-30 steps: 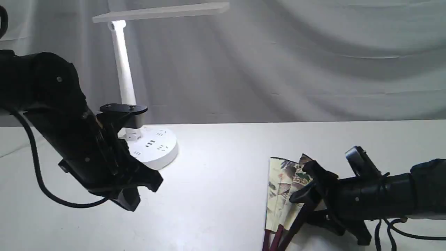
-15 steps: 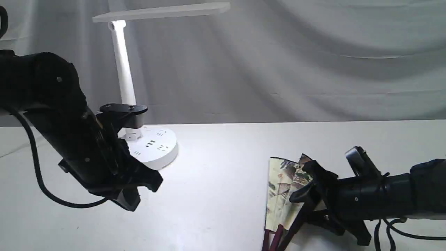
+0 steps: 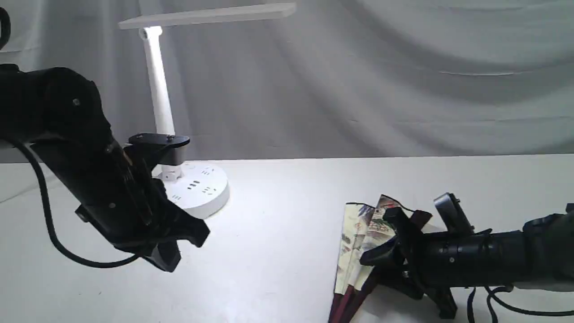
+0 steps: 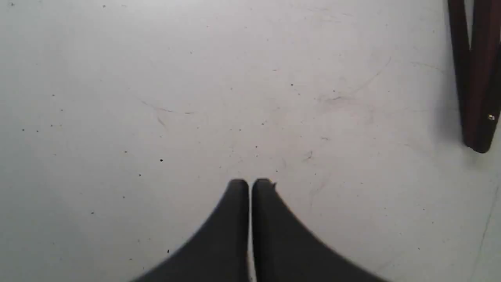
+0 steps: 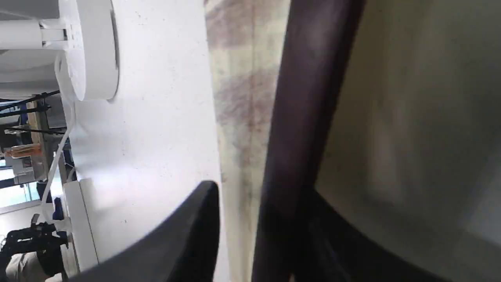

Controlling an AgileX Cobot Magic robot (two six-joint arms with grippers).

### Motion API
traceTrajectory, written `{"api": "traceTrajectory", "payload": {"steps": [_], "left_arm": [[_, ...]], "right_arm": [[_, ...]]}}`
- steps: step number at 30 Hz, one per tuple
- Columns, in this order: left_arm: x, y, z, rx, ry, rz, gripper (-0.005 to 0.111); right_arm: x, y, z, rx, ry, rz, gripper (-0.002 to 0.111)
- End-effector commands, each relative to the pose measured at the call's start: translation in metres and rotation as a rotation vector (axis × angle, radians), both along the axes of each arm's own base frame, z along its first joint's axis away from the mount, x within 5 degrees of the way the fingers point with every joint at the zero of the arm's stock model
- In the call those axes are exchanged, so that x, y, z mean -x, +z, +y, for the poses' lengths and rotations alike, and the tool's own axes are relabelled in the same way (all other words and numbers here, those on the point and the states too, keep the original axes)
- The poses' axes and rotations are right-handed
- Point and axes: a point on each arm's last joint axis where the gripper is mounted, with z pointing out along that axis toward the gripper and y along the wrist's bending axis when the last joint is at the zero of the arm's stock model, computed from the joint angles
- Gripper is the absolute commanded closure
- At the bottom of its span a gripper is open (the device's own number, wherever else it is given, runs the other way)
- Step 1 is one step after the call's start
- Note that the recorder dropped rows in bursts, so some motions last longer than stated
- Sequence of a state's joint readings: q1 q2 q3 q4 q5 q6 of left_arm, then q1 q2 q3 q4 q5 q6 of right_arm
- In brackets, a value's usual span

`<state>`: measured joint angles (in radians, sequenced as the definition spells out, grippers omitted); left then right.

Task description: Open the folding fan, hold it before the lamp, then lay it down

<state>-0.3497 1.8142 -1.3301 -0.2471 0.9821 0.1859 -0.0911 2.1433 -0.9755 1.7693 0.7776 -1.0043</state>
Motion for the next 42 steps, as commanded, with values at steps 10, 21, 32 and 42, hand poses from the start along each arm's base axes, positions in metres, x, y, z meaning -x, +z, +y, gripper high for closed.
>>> {"api": "traceTrajectory", "payload": {"steps": [10, 21, 32, 42], "left_arm": [[0.001, 0.003, 0.001, 0.008, 0.001, -0.016, 0.107], [-0.001, 0.004, 0.001, 0.014, 0.009, -0.037, 0.107], [-0.014, 0.007, -0.001, 0.041, 0.034, -0.174, 0.107], [-0.021, 0.012, -0.006, 0.097, 0.060, -0.265, 0.106]], "right_arm": [[0.006, -0.009, 0.003, 0.024, 0.098, -0.042, 0.101], [0.007, 0.007, 0.003, -0.082, 0.231, -0.235, 0.108], [0.007, 0.026, -0.030, -0.211, 0.191, -0.338, 0.108], [0.008, 0.071, -0.039, -0.163, 0.187, -0.462, 0.108]]}}
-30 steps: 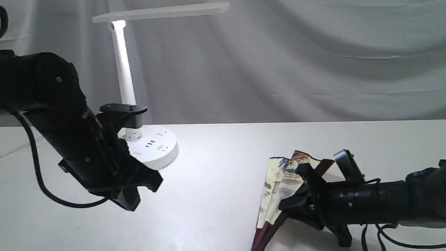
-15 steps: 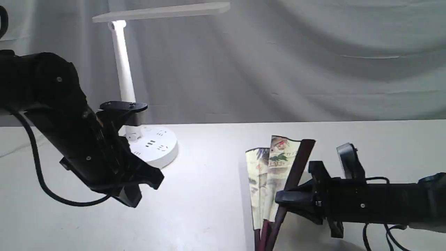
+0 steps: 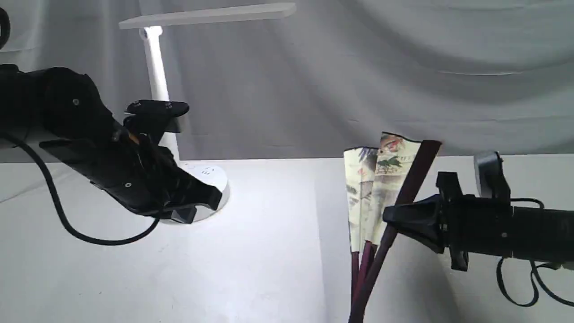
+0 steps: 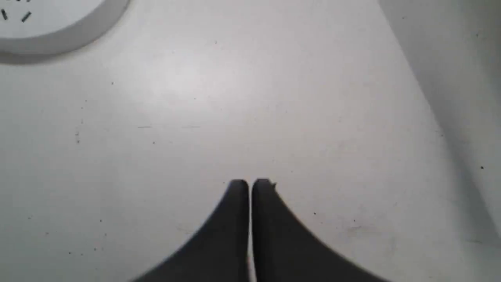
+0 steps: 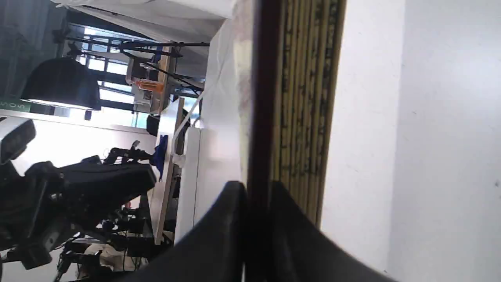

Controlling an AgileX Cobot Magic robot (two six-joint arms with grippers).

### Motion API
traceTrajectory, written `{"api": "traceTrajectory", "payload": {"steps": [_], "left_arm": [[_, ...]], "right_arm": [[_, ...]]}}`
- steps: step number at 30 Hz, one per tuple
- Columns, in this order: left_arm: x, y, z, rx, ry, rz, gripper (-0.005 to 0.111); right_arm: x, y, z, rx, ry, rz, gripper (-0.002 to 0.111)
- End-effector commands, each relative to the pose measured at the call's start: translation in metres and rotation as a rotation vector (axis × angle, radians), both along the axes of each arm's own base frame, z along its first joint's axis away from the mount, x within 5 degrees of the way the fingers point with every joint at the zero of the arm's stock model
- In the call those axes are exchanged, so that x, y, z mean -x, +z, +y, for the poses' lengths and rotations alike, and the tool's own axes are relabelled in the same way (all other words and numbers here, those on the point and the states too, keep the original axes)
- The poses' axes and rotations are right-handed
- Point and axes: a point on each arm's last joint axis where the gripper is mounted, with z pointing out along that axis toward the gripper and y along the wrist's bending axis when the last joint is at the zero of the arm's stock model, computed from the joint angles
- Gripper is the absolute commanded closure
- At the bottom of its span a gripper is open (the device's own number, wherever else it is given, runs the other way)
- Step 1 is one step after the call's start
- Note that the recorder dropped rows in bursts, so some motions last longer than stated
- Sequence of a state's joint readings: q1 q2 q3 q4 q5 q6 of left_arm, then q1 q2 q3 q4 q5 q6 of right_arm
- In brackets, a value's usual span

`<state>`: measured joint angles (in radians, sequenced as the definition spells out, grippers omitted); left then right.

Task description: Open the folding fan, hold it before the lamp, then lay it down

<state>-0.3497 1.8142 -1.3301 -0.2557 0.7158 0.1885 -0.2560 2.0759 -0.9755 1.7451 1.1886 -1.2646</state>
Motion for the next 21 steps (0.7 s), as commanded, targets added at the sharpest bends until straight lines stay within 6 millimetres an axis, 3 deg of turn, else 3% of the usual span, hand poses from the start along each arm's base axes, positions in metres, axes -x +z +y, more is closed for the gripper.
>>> {"api": "traceTrajectory", "payload": {"steps": [1, 6, 21], "left_arm": [[0.001, 0.004, -0.002, 0.025, -0.017, -0.018, 0.105], [0.001, 0.005, -0.003, 0.013, -0.101, -0.065, 0.103], [-0.012, -0.019, 0.007, 0.019, 0.051, -0.466, 0.104]], "right_arm": [[0.001, 0.022, -0.001, 0.001, 0.017, -0.084, 0.108], [0.003, 0.027, 0.000, 0.013, 0.029, -0.097, 0.108], [0.005, 0.026, 0.001, 0.038, 0.058, -0.106, 0.108]]}}
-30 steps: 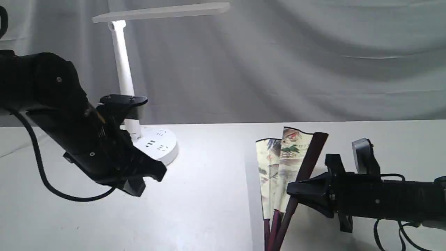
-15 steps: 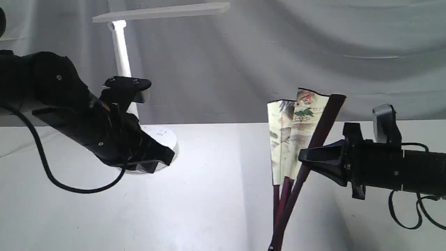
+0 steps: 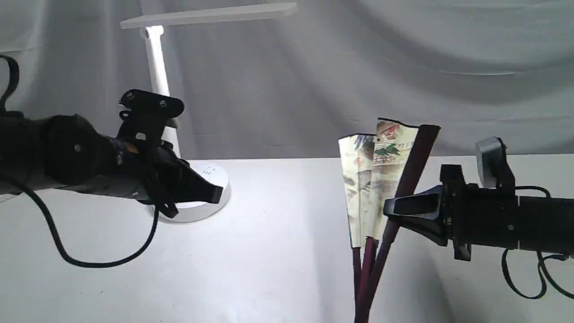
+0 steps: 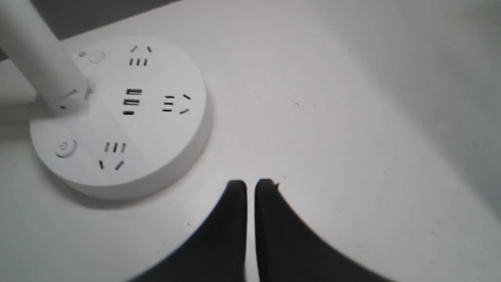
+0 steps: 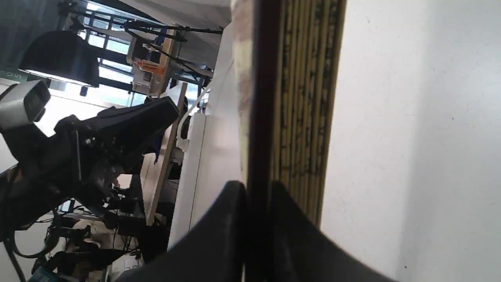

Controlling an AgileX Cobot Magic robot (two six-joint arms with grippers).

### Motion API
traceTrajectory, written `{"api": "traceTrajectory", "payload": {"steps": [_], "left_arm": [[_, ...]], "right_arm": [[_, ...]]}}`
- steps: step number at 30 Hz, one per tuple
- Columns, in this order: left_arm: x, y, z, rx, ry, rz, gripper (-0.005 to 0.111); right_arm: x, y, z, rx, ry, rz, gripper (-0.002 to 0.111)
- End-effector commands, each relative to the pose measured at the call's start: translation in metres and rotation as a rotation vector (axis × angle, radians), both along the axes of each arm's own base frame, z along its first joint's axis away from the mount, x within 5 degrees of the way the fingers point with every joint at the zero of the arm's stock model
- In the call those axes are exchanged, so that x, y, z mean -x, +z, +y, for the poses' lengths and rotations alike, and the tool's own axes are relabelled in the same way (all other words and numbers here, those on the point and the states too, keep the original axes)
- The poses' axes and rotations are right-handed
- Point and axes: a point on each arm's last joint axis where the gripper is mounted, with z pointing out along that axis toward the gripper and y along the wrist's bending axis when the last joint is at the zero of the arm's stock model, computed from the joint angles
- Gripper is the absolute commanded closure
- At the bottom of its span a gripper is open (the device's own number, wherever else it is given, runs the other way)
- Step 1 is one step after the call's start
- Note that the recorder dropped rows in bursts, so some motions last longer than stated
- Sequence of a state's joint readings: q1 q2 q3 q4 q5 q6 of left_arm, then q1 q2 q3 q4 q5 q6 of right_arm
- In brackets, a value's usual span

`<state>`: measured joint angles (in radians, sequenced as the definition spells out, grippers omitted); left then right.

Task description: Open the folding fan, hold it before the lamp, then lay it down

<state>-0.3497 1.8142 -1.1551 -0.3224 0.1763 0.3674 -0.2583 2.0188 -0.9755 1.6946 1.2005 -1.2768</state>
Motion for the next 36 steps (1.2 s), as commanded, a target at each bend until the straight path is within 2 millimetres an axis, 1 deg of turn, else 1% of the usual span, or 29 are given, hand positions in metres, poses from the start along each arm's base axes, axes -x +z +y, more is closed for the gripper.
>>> {"api": "traceTrajectory", "payload": {"steps": [1, 4, 8, 11, 15, 18, 20, 22, 25, 27, 30, 33, 36], "left_arm": [[0.000, 0.002, -0.001, 0.016, 0.029, -0.111, 0.104], [0.001, 0.003, -0.010, -0.001, -0.003, -0.183, 0.104], [0.002, 0.001, -0.027, -0.020, -0.061, -0.265, 0.104], [0.002, -0.005, -0.037, -0.003, -0.068, -0.277, 0.104], [0.004, -0.012, -0.045, 0.044, -0.045, -0.260, 0.106], [0.002, -0.009, -0.046, 0.108, -0.001, -0.271, 0.107], [0.001, -0.005, -0.047, 0.181, 0.035, -0.296, 0.107], [0.001, -0.002, -0.049, 0.225, 0.026, -0.305, 0.107], [0.008, -0.003, -0.056, 0.304, -0.068, -0.343, 0.107], [0.017, -0.005, -0.062, 0.388, -0.154, -0.353, 0.107], [0.025, -0.010, -0.063, 0.485, -0.168, -0.328, 0.107], [0.026, -0.014, -0.062, 0.470, -0.154, -0.301, 0.107], [0.026, -0.017, -0.060, 0.472, -0.140, -0.280, 0.104]], "right_arm": [[0.000, 0.007, -0.001, 0.001, 0.011, -0.047, 0.108], [0.000, 0.007, -0.001, 0.006, 0.011, -0.060, 0.108], [0.000, 0.007, -0.001, 0.008, 0.013, -0.059, 0.108], [0.001, 0.006, 0.000, 0.017, 0.027, -0.057, 0.108], [0.002, 0.006, 0.000, 0.024, 0.035, -0.059, 0.108], [0.002, 0.006, 0.000, 0.024, 0.035, -0.059, 0.108], [0.002, 0.006, 0.000, 0.024, 0.035, -0.059, 0.108], [0.002, 0.006, 0.000, 0.027, 0.037, -0.063, 0.108], [0.002, 0.006, 0.000, 0.031, 0.038, -0.069, 0.108], [0.002, 0.006, 0.000, 0.034, 0.040, -0.073, 0.108], [0.001, 0.006, 0.000, 0.045, 0.043, -0.093, 0.108], [0.001, 0.006, 0.000, 0.045, 0.043, -0.093, 0.108], [0.001, 0.006, 0.000, 0.045, 0.043, -0.093, 0.108]]}}
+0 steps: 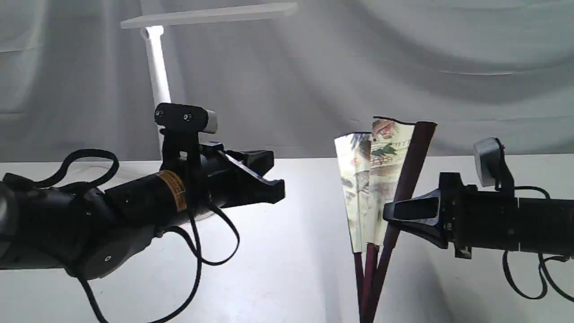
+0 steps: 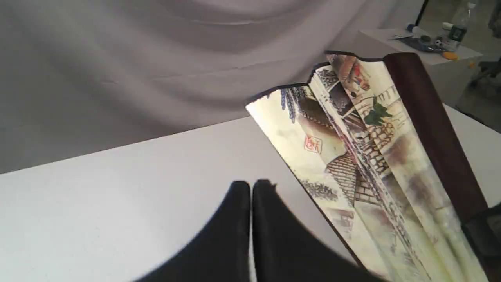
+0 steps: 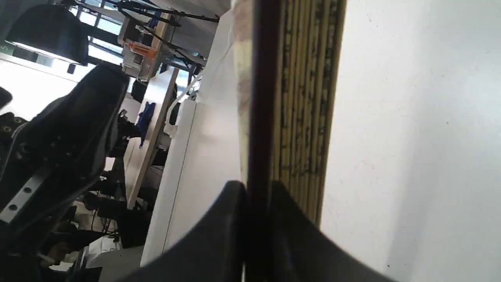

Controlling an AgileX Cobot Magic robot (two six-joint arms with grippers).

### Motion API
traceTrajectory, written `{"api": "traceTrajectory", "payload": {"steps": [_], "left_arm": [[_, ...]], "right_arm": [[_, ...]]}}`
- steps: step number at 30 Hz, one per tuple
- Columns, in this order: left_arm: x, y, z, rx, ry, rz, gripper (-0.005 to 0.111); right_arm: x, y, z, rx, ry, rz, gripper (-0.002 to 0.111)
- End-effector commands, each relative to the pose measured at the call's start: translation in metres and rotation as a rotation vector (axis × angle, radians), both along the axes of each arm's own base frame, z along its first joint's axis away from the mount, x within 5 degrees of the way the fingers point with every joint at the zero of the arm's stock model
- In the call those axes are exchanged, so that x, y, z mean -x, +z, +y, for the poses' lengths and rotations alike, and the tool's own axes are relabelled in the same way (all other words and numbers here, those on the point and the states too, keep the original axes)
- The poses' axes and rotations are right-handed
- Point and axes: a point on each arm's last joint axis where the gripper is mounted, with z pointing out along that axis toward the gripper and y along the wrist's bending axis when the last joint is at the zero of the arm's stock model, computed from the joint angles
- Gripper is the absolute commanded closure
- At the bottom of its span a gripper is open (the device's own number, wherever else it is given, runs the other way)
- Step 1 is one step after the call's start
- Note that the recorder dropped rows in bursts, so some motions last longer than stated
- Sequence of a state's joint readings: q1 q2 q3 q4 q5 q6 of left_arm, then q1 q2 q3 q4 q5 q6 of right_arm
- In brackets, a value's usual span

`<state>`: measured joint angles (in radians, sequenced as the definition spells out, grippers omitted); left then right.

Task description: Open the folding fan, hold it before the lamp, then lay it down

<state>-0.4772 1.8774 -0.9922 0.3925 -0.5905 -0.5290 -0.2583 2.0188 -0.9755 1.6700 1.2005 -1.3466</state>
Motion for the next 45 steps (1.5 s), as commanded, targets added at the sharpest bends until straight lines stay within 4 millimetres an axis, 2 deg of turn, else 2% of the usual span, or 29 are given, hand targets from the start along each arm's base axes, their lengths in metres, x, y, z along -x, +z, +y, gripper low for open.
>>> {"api": "traceTrajectory", "payload": {"steps": [1, 6, 11, 20, 28, 36, 45], "left_arm": [[0.003, -0.005, 0.000, 0.046, 0.004, 0.046, 0.103], [0.004, -0.026, -0.005, 0.219, -0.010, 0.134, 0.097], [-0.008, -0.054, -0.002, 0.401, 0.032, 0.359, 0.088], [-0.041, -0.062, 0.000, 0.578, -0.186, 0.613, 0.060], [-0.051, -0.074, -0.013, 0.717, -0.352, 0.672, 0.059], [-0.059, -0.093, -0.016, 0.751, -0.352, 0.710, 0.059], [-0.059, -0.091, -0.024, 0.764, -0.413, 0.694, 0.059]], "right_arm": [[0.000, 0.007, -0.001, -0.005, 0.008, -0.039, 0.108], [0.000, 0.007, 0.000, -0.004, 0.010, -0.039, 0.108], [0.000, 0.007, 0.000, -0.002, 0.013, -0.038, 0.108], [0.000, 0.007, 0.001, -0.002, 0.017, -0.038, 0.108], [0.000, 0.007, 0.015, -0.006, 0.049, -0.042, 0.108], [-0.002, 0.009, 0.022, -0.014, 0.051, -0.060, 0.108], [-0.003, 0.010, 0.031, -0.030, 0.055, -0.068, 0.108]]}}
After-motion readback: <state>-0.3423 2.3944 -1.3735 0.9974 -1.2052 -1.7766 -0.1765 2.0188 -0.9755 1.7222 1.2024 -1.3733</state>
